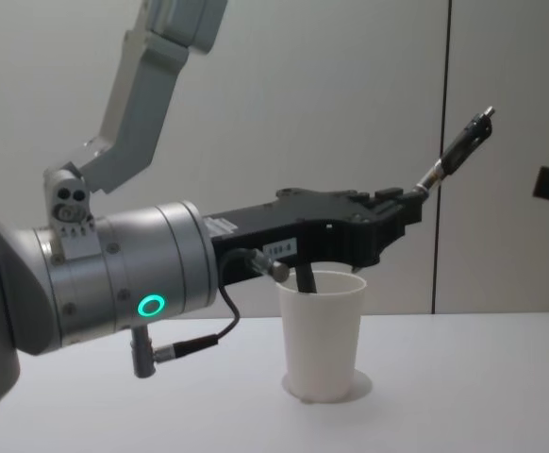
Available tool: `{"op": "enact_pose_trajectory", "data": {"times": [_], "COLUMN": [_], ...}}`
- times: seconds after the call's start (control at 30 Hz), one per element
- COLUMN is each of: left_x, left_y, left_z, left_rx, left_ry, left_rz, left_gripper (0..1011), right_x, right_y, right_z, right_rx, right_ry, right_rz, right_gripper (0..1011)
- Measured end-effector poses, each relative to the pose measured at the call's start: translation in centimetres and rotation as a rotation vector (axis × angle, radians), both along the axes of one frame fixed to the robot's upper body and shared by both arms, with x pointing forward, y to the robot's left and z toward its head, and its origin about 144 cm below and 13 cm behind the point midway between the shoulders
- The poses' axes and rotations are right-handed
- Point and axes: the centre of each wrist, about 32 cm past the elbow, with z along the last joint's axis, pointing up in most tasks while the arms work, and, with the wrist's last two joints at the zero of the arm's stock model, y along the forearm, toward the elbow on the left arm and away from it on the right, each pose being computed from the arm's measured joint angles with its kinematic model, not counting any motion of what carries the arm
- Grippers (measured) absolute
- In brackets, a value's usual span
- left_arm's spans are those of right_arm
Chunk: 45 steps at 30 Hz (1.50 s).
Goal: Place the pen into the pen holder.
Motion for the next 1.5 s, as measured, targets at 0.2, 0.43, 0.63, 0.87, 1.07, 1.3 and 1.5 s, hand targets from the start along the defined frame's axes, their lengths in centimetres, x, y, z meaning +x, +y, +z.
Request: {"op": "enact_pose_trajectory", "data": {"times": [0.2, 0.43, 0.63, 0.87, 1.07, 1.3, 1.5], "left_x": [0.0, 0.0, 0.0, 0.0, 0.0, 0.0, 0.0], "left_y": [0.0, 0.0, 0.0, 0.0, 0.0, 0.0, 0.0], "left_z": [0.0, 0.0, 0.0, 0.0, 0.0, 0.0, 0.0], "left_rx": [0.0, 0.0, 0.0, 0.0, 0.0, 0.0, 0.0], "left_ry": [0.0, 0.0, 0.0, 0.0, 0.0, 0.0, 0.0], "left_rz": [0.0, 0.0, 0.0, 0.0, 0.0, 0.0, 0.0], "left_gripper": [140, 139, 140, 140, 140, 140, 140], "right_x": [0.5, 1.4, 2.3, 3.1, 3.8, 4.3, 4.5], "right_y": [0.2, 0.3, 0.4, 0.6, 0.9, 1.5, 2.2], "right_z": [-0.3, -0.7, -1.1, -1.5, -1.9, -2.1, -2.1], "right_rx": [0.063, 0.132, 0.188, 0.249, 0.299, 0.344, 0.382], "right_ry": [0.002, 0.009, 0.012, 0.012, 0.013, 0.019, 0.031], "right_rz": [0.035, 0.078, 0.124, 0.173, 0.203, 0.216, 0.213], "right_gripper": [1001, 1001, 1001, 1001, 1001, 1001, 1001]}}
